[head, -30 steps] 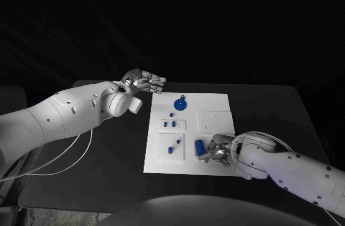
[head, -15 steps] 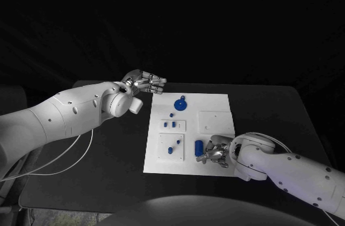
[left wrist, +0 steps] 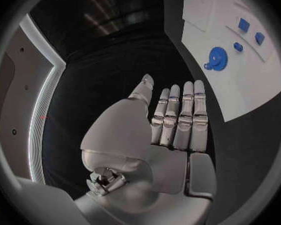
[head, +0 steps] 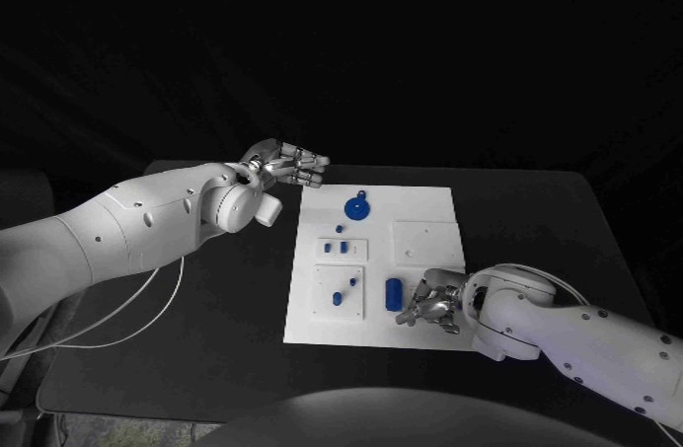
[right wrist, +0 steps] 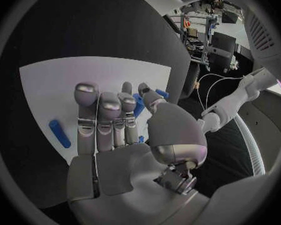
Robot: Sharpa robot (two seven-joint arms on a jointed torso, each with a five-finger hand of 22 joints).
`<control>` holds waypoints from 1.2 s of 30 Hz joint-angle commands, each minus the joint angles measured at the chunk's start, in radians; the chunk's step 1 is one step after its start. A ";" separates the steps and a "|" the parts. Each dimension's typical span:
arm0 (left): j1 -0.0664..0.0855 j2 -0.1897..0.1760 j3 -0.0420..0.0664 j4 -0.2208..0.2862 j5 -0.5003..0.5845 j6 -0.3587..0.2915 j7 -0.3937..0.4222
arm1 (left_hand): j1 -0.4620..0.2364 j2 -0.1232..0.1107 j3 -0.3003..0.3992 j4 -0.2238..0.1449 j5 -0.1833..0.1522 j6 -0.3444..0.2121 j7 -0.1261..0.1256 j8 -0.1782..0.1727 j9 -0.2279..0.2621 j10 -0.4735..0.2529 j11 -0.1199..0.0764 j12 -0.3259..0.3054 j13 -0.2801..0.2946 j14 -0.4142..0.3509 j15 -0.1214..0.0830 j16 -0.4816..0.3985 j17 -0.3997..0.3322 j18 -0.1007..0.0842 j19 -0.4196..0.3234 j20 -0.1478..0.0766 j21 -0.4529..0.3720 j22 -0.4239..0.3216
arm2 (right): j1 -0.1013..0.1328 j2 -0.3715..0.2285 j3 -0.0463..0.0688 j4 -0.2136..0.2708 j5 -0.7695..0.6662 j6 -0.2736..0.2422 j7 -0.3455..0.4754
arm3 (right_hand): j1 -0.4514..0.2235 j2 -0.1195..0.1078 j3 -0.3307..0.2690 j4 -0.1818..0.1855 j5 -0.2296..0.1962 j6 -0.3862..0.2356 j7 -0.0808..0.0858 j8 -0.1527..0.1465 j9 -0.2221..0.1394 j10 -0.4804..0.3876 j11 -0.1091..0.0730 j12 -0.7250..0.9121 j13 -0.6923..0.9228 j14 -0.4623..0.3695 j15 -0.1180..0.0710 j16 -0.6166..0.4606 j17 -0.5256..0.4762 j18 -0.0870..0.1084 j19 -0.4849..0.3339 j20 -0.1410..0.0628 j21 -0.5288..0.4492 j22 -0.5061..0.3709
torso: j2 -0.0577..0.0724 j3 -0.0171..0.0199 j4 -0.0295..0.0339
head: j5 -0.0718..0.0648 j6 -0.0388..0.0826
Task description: Assemble the parts on the task board
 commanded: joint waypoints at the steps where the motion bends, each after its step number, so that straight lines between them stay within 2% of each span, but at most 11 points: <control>1: 0.000 0.001 0.000 0.003 -0.004 0.013 0.005 | -0.008 0.001 0.002 0.005 -0.005 -0.006 -0.001 -0.003 0.001 -0.009 0.001 -0.005 -0.001 -0.005 0.002 -0.004 0.001 0.015 0.000 0.008 -0.003 -0.001 | -0.001 -0.004 0.001 0.007 -0.002 0.007 0.017 | 0.011 0.001 -0.006 0.001 0.004 0.007 -0.001 -0.001 -0.001 0.000 -0.007 0.006 0.003 0.001 -0.008 0.004 -0.001 -0.007 0.057 -0.007 0.005 0.015 | 0.000 -0.0007 0.0004 | -0.001 0.001; 5: 0.000 0.000 0.000 0.003 -0.004 0.013 0.004 | -0.008 0.001 0.002 0.005 -0.005 -0.006 -0.001 -0.003 0.001 -0.009 0.001 -0.005 -0.001 -0.005 0.002 -0.004 0.001 0.015 0.000 0.008 -0.003 -0.001 | -0.001 -0.005 0.003 0.012 -0.001 -0.005 0.022 | 0.001 0.006 -0.009 0.015 0.001 0.008 -0.001 -0.001 0.002 0.000 -0.008 0.010 0.007 0.001 -0.008 0.005 -0.001 -0.007 0.057 -0.007 0.006 0.016 | 0.001 0.0000 0.0012 | -0.001 0.001; 10: 0.000 0.000 0.000 0.003 -0.005 0.014 0.003 | -0.008 0.001 0.002 0.005 -0.005 -0.006 -0.001 -0.003 0.001 -0.009 0.001 -0.005 -0.001 -0.005 0.002 -0.004 0.001 0.015 0.000 0.008 -0.003 -0.001 | -0.001 -0.004 0.008 0.014 -0.001 -0.025 0.022 | -0.016 0.006 -0.006 0.044 -0.027 0.009 -0.001 -0.001 0.011 0.001 -0.007 0.011 0.008 0.001 -0.008 0.007 0.000 -0.007 0.058 -0.007 0.009 0.016 | 0.000 -0.0006 0.0010 | -0.001 0.000; 11: 0.000 0.000 0.000 0.003 -0.005 0.014 0.002 | -0.008 0.001 0.002 0.005 -0.005 -0.006 -0.001 -0.003 0.001 -0.009 0.001 -0.005 -0.001 -0.005 0.002 -0.004 0.001 0.015 0.000 0.008 -0.003 -0.001 | -0.001 -0.004 0.009 0.014 -0.001 -0.029 0.021 | -0.036 0.013 0.000 0.059 -0.041 0.008 0.000 -0.001 0.019 0.003 -0.007 0.012 0.009 0.001 -0.008 0.009 0.000 -0.007 0.058 -0.007 0.010 0.016 | 0.000 -0.0006 0.0010 | -0.001 0.000; 13: 0.000 -0.001 0.000 0.003 -0.005 0.014 0.002 | -0.008 0.001 0.002 0.005 -0.005 -0.006 -0.001 -0.003 0.001 -0.009 0.001 -0.005 -0.001 -0.005 0.002 -0.004 0.001 0.015 0.000 0.008 -0.003 -0.001 | -0.001 -0.004 0.010 0.012 -0.002 -0.037 0.018 | -0.046 0.006 0.025 0.064 -0.050 0.010 -0.001 -0.001 0.025 0.003 -0.008 0.012 0.010 0.001 -0.009 0.010 0.001 -0.007 0.058 -0.008 0.014 0.016 | 0.000 -0.0007 0.0009 | -0.001 0.000; 19: 0.000 -0.001 0.000 0.003 -0.005 0.015 0.001 | -0.008 0.001 0.002 0.005 -0.005 -0.006 -0.001 -0.003 0.001 -0.009 0.001 -0.005 -0.001 -0.005 0.002 -0.004 0.001 0.015 0.000 0.008 -0.003 -0.001 | -0.001 -0.001 0.012 0.003 -0.006 -0.050 0.007 | -0.070 0.058 0.047 0.080 -0.052 0.007 -0.002 -0.001 0.027 0.004 -0.010 0.010 0.010 0.001 -0.011 0.010 0.003 -0.009 0.058 -0.010 0.016 0.017 | 0.000 -0.0004 0.0013 | 0.000 0.000; 22: 0.000 0.000 0.000 0.003 -0.005 0.015 0.001 | -0.008 0.001 0.002 0.005 -0.005 -0.006 -0.001 -0.003 0.001 -0.009 0.001 -0.005 -0.001 -0.005 0.002 -0.004 0.001 0.015 0.000 0.008 -0.003 -0.001 | -0.001 0.001 0.012 0.000 -0.011 -0.050 0.003 | -0.065 0.075 0.065 0.068 -0.052 0.005 -0.003 -0.001 0.028 0.005 -0.011 0.011 0.012 0.000 -0.011 0.006 0.001 -0.010 0.058 -0.011 0.015 0.016 | 0.000 -0.0006 0.0014 | 0.000 0.000; 27: 0.000 -0.001 0.000 0.003 -0.005 0.016 0.001 | -0.008 0.001 0.002 0.005 -0.005 -0.006 -0.001 -0.003 0.001 -0.009 0.001 -0.005 -0.001 -0.005 0.002 -0.004 0.001 0.015 0.000 0.008 -0.003 -0.001 | -0.001 0.004 0.013 -0.003 -0.017 -0.046 -0.002 | -0.020 0.095 0.133 0.007 -0.052 -0.004 -0.003 -0.001 0.031 0.005 -0.012 0.010 0.013 0.001 -0.012 0.002 -0.002 -0.012 0.057 -0.012 0.013 0.015 | 0.000 -0.0002 0.0008 | 0.000 -0.001; 29: 0.000 -0.001 0.000 0.003 -0.005 0.016 0.001 | -0.008 0.001 0.002 0.005 -0.005 -0.006 -0.001 -0.003 0.001 -0.009 0.001 -0.005 -0.001 -0.005 0.002 -0.004 0.001 0.015 0.000 0.008 -0.003 -0.001 | -0.001 0.005 0.013 -0.004 -0.018 -0.044 -0.003 | -0.009 0.099 0.152 -0.010 -0.052 -0.006 -0.003 -0.001 0.031 0.005 -0.012 0.009 0.013 0.001 -0.012 0.002 -0.001 -0.012 0.057 -0.013 0.013 0.015 | 0.000 -0.0002 0.0006 | 0.000 -0.001; 30: 0.000 -0.001 0.000 0.003 -0.005 0.016 0.001 | -0.008 0.001 0.002 0.005 -0.005 -0.006 -0.001 -0.003 0.001 -0.009 0.001 -0.005 -0.001 -0.005 0.002 -0.004 0.001 0.015 0.000 0.008 -0.003 -0.001 | -0.001 0.005 0.013 -0.004 -0.018 -0.043 -0.004 | -0.046 0.093 0.208 -0.039 -0.052 -0.005 0.001 0.002 0.037 0.006 -0.008 0.007 0.015 0.002 -0.009 0.000 -0.002 -0.014 0.058 -0.012 0.013 0.015 | 0.000 -0.0006 0.0006 | 0.000 -0.001; 36: 0.000 -0.002 0.000 0.003 -0.006 0.016 0.001 | -0.008 0.001 0.002 0.005 -0.005 -0.006 -0.001 -0.003 0.001 -0.009 0.001 -0.005 -0.001 -0.005 0.002 -0.004 0.001 0.015 0.000 0.008 -0.003 -0.001 | -0.001 0.006 0.013 -0.004 -0.018 -0.037 -0.005 | -0.048 0.092 0.231 -0.062 -0.053 -0.007 0.001 0.001 0.048 0.007 -0.010 0.005 0.017 0.002 -0.011 -0.002 -0.002 -0.013 0.057 -0.012 0.013 0.015 | 0.000 -0.0010 0.0011 | -0.001 -0.001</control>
